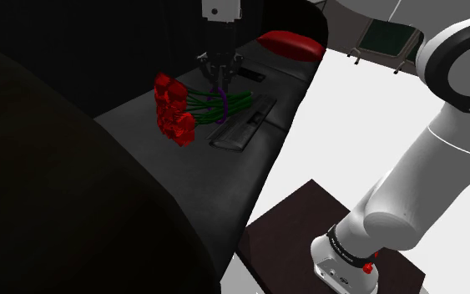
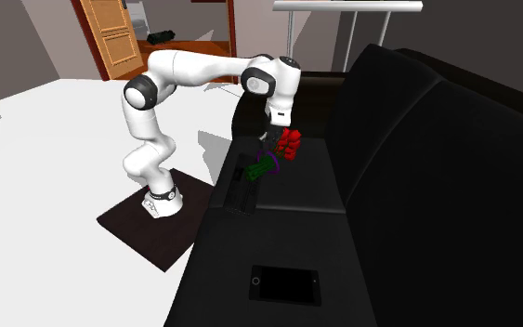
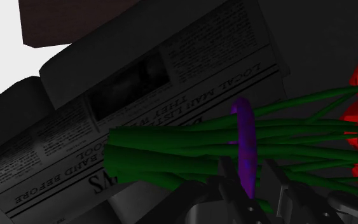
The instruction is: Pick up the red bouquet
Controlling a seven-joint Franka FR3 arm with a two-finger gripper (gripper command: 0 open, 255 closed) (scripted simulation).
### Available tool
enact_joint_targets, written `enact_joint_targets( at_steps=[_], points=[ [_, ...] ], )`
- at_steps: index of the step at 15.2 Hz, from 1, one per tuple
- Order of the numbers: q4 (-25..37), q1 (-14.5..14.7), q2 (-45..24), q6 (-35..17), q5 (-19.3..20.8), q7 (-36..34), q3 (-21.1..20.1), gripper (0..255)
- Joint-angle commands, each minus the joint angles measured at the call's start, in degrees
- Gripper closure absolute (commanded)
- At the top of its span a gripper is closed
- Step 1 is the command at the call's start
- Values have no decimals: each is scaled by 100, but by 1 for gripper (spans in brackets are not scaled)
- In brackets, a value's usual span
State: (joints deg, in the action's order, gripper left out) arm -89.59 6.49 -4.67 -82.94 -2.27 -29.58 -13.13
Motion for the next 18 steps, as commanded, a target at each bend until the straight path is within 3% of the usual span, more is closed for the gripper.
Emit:
enact_joint_targets(
  at_steps=[1,5,18],
  points=[
    [-3,0,-1,0,0,0,0,255],
    [-4,0,-1,-1,0,0,0,255],
    [1476,49,-353,1133,62,-108,-29,255]
  ],
)
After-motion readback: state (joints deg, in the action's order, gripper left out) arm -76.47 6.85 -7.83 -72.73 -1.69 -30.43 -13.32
